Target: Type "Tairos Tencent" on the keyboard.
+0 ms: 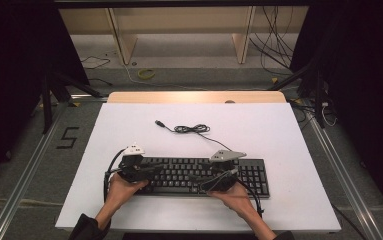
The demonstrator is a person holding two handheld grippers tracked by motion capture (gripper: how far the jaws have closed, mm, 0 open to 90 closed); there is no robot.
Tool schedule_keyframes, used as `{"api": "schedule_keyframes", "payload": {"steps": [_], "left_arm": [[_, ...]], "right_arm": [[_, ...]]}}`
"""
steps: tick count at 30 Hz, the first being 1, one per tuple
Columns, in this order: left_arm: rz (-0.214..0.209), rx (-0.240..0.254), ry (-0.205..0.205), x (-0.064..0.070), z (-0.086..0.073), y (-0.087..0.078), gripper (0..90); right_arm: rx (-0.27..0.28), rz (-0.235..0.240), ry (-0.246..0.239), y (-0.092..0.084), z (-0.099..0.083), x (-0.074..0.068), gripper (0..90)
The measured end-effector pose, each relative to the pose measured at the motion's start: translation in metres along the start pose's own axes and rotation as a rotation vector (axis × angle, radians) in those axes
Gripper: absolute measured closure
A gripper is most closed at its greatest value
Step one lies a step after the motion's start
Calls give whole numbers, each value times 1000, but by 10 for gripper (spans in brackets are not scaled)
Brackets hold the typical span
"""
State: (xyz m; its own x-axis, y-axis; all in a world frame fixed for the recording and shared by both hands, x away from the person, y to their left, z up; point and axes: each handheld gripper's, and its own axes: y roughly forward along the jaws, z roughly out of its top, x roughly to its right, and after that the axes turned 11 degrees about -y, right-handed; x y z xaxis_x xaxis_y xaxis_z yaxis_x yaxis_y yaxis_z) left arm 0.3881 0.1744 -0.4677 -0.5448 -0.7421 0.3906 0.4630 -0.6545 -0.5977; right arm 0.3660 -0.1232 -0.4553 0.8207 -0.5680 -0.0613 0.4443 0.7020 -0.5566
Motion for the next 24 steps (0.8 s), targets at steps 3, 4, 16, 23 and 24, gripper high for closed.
{"api": "schedule_keyframes", "payload": {"steps": [3, 4, 16, 23, 24], "left_arm": [[-7, 2, -6, 1, -1, -1, 651], [-11, 3, -7, 1, -1, -1, 651], [-53, 48, -26, 4, -2, -13, 414], [-62, 67, -31, 4, -3, -21, 366], [-64, 74, -36, 3, -3, -21, 361]], "right_arm": [[1, -2, 3, 1, 0, 1, 335], [1, -2, 3, 1, 0, 1, 335], [11, -11, 5, 3, 4, 4, 370], [9, -13, 6, 6, 6, 5, 423], [4, -16, 7, 6, 6, 5, 433]]}}
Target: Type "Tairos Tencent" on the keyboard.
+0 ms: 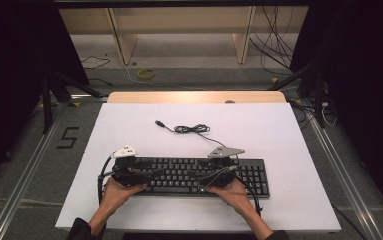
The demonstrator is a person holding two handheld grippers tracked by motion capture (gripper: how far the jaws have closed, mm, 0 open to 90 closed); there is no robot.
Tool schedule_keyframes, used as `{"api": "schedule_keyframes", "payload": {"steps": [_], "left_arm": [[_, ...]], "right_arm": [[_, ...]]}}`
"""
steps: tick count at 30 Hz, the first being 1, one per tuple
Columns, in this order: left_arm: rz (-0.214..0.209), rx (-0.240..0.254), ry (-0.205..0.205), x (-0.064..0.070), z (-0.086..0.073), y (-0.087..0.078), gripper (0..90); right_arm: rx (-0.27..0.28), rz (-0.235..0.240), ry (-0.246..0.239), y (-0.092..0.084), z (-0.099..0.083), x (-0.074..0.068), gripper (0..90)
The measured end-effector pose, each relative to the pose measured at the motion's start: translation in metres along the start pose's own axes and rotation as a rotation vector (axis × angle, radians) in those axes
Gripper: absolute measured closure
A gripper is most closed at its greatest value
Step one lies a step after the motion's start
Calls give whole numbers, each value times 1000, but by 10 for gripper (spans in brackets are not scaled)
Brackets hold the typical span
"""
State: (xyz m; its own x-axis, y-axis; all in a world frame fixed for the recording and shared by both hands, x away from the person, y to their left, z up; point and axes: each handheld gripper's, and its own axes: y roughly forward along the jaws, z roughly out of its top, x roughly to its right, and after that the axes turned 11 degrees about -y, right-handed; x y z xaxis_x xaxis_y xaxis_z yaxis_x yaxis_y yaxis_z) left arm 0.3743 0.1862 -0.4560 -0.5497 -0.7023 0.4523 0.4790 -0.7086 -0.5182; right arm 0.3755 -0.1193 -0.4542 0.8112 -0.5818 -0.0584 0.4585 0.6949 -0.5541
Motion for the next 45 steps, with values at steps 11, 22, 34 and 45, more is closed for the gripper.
{"api": "schedule_keyframes", "payload": {"steps": [11, 22, 34, 45], "left_arm": [[-29, 32, -2, 0, -2, -8, 307], [-44, 44, 8, 1, -6, -12, 294], [-34, 49, 9, 0, -10, -17, 298], [-33, 43, 11, 0, -13, -18, 295]], "right_arm": [[-23, -20, 7, 6, 1, 4, 636], [-66, -22, -24, 19, 2, 3, 855], [-112, -20, -42, 30, -1, 0, 900], [-136, -24, -41, 34, -4, 1, 900]]}}
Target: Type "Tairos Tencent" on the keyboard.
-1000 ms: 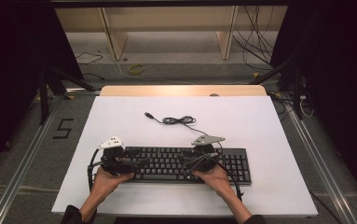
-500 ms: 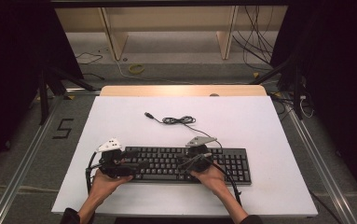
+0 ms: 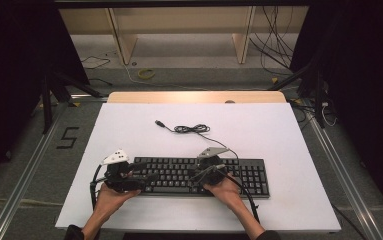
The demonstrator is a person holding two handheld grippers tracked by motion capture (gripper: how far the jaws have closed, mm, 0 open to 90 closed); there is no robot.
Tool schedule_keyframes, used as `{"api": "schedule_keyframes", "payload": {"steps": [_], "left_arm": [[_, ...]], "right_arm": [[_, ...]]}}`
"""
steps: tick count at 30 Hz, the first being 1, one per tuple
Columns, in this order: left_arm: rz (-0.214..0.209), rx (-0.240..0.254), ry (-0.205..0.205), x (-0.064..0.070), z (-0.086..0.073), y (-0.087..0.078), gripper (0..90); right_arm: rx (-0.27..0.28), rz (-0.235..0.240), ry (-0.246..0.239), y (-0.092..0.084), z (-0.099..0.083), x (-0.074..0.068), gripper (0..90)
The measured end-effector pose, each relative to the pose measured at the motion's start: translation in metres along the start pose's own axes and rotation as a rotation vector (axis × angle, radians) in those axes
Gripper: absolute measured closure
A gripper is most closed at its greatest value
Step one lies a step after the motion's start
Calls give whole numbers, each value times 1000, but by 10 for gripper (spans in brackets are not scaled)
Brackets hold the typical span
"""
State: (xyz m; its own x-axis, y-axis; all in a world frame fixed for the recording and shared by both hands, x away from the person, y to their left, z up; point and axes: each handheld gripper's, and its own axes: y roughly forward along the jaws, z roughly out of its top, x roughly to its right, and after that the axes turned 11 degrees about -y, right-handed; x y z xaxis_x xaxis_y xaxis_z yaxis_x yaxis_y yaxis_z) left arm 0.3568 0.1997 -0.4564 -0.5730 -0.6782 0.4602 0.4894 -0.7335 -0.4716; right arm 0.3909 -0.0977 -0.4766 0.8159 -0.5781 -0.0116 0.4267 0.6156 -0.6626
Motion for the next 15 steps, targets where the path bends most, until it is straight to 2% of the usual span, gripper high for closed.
{"api": "schedule_keyframes", "payload": {"steps": [8, 15], "left_arm": [[2, -1, -3, -1, -1, -1, 296], [6, 0, -7, -3, -1, -1, 297]], "right_arm": [[-22, -4, -13, 4, -2, 0, 900], [-11, 0, 2, 3, -3, 0, 900]]}}
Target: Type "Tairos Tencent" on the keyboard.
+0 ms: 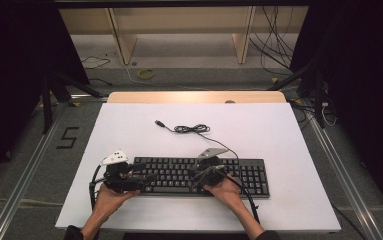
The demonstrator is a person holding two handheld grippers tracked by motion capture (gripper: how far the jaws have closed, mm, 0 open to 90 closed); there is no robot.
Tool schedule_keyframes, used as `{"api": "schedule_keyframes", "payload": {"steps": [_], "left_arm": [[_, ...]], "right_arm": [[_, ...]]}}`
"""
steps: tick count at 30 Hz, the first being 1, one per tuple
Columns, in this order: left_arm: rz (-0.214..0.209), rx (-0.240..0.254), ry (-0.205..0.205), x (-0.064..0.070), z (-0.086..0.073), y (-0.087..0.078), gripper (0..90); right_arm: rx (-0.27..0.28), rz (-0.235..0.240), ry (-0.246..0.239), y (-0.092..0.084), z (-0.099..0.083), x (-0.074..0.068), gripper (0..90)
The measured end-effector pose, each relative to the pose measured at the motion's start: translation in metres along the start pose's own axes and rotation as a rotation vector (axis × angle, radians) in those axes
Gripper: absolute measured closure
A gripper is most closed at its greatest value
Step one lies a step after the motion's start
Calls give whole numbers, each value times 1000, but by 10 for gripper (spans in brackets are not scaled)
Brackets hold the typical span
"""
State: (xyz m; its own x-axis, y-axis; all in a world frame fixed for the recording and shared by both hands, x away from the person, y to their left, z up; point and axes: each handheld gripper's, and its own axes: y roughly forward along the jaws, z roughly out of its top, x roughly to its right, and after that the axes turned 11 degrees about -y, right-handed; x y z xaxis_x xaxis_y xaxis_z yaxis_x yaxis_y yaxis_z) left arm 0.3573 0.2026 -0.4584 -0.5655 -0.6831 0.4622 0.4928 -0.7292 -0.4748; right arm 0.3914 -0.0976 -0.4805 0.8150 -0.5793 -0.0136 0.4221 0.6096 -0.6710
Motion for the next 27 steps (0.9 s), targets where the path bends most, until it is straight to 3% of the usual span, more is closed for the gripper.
{"api": "schedule_keyframes", "payload": {"steps": [9, 15, 27], "left_arm": [[17, -6, 0, -4, 0, 1, 313], [30, -15, -1, -5, -1, 2, 346], [48, -47, 15, -5, -2, 4, 488]], "right_arm": [[78, 21, 19, -13, 3, 1, 803], [95, 43, 16, -21, 2, 0, 679], [122, 49, 34, -37, 0, 0, 521]]}}
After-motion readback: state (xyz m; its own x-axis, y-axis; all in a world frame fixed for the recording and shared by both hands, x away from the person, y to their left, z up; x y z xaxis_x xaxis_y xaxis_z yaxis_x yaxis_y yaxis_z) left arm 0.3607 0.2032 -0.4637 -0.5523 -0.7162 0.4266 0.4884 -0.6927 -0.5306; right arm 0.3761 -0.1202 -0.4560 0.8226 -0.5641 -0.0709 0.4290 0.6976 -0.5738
